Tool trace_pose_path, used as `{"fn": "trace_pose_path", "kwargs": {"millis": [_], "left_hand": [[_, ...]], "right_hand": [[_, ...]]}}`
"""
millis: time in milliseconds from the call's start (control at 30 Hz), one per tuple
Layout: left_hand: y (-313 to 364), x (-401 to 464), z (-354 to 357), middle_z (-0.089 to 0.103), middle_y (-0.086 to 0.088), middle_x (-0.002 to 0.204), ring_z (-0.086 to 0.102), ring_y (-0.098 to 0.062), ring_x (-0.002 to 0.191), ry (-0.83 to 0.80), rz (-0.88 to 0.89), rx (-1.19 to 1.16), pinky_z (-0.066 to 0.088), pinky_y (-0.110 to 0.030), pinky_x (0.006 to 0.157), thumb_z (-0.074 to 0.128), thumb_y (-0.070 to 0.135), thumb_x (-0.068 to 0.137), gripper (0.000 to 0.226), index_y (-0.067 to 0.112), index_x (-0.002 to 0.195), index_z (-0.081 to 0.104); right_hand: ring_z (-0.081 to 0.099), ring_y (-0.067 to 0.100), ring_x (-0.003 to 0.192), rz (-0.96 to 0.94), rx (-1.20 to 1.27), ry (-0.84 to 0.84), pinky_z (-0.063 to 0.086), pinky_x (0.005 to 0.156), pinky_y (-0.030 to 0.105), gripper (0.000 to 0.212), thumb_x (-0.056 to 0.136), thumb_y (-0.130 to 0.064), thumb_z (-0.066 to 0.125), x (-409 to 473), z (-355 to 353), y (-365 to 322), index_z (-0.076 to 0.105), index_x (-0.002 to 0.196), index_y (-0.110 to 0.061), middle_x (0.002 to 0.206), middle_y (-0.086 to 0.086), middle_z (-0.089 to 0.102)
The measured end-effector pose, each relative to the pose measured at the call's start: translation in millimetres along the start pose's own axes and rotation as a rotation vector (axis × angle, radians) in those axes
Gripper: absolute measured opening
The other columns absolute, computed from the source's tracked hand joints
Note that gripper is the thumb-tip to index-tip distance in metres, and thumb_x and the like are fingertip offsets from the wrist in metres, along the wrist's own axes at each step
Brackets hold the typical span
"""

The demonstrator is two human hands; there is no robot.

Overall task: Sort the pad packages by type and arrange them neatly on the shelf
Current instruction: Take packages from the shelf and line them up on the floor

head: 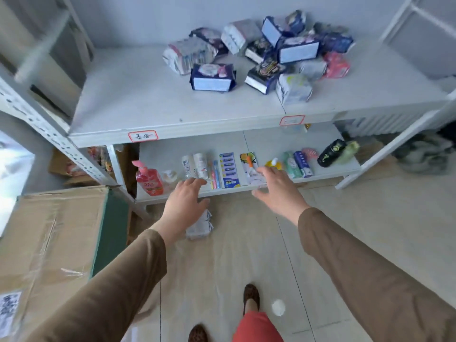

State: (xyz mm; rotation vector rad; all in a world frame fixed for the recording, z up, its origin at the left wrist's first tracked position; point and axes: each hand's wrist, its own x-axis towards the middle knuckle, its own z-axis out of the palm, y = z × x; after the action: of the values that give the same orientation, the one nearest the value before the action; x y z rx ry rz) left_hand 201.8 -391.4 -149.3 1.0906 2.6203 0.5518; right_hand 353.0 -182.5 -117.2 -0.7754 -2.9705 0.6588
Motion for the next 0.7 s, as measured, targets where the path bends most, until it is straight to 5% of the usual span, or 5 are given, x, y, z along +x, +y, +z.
{"fn": "trace_pose_path", "kwargs": {"millis": [400,700], "left_hand": [[99.6,150.0,-79.1,0.054,-0.004,0.135,0.05,-0.025,0.122,0.132,0.041,0.027,0.041,-0.037,0.1,0.065,0.034,0.091,0.049,0.019,0.136,0.052],[99.7,257.0,-122.2,0.054,-0.005,0.137,0.052,-0.027,0.122,0.221,-0.058,0.058,0.042,-0.04,0.1,0.067,0.037,0.089,0.051,0.021,0.135,0.053]], "right_hand": [[0.045,0.026,0.123,-0.106,0.02,0.09,0.042,0.1,0.04,0.05,0.091,-0.031,0.062,111.2,-142.8,68.5,0.047,0.137,-0.018,0.135,0.004,0.052],[0.045,0.026,0.127,-0.211,0.031,0.09,0.042,0.1,0.039,0.048,0.093,-0.033,0.062,243.2,-203.1,91.0,0.049,0.136,-0.017,0.138,0.004,0.051]]}}
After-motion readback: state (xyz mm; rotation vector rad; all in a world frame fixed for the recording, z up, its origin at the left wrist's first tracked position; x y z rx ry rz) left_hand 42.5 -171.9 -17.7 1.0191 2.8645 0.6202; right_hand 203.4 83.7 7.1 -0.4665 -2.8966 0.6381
